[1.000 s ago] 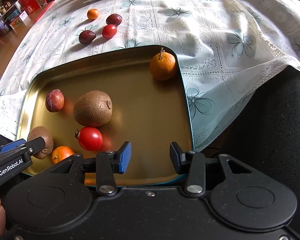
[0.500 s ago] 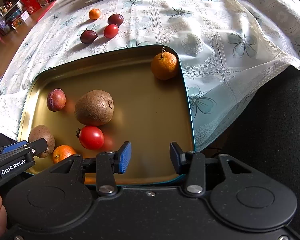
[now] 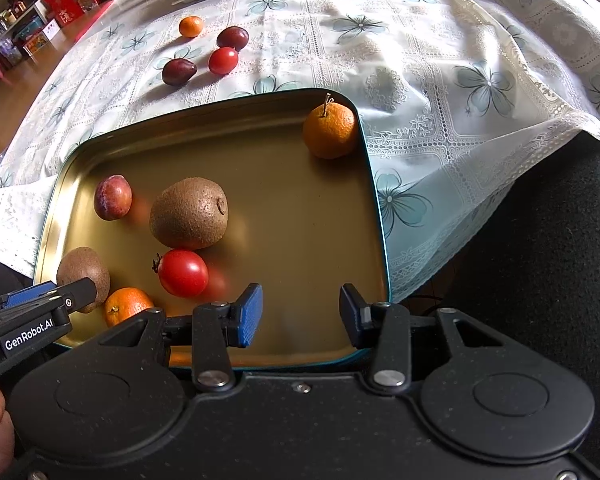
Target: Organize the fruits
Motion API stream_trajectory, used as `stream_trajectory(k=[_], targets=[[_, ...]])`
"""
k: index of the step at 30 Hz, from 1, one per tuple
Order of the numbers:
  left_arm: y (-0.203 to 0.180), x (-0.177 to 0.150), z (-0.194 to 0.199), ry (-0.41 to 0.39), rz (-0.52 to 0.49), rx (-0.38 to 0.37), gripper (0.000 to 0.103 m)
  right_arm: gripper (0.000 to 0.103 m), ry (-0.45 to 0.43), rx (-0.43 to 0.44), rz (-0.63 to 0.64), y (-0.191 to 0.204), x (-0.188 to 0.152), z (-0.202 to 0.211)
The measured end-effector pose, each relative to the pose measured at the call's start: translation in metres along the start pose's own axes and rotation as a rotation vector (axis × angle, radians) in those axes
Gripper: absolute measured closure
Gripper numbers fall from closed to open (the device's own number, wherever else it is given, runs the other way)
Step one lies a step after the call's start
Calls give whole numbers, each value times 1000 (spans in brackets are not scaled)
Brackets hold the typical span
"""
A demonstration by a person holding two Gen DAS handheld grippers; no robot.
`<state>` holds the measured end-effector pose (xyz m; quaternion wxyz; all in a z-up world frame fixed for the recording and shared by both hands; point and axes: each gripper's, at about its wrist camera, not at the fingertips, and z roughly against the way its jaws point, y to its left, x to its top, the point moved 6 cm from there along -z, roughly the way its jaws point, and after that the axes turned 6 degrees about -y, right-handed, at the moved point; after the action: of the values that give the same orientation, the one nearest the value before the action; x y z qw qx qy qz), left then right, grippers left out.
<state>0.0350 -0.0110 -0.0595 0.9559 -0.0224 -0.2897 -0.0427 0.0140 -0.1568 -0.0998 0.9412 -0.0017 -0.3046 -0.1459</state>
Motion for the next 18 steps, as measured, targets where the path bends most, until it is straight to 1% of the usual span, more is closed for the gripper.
stream_trajectory(k=[8,18], targets=[[0,1,0,3,11,-1,62,52,2,-44,54,3,-4,3],[4,1,0,15,42,-23,62,52,4,-53,114,15,-9,7]])
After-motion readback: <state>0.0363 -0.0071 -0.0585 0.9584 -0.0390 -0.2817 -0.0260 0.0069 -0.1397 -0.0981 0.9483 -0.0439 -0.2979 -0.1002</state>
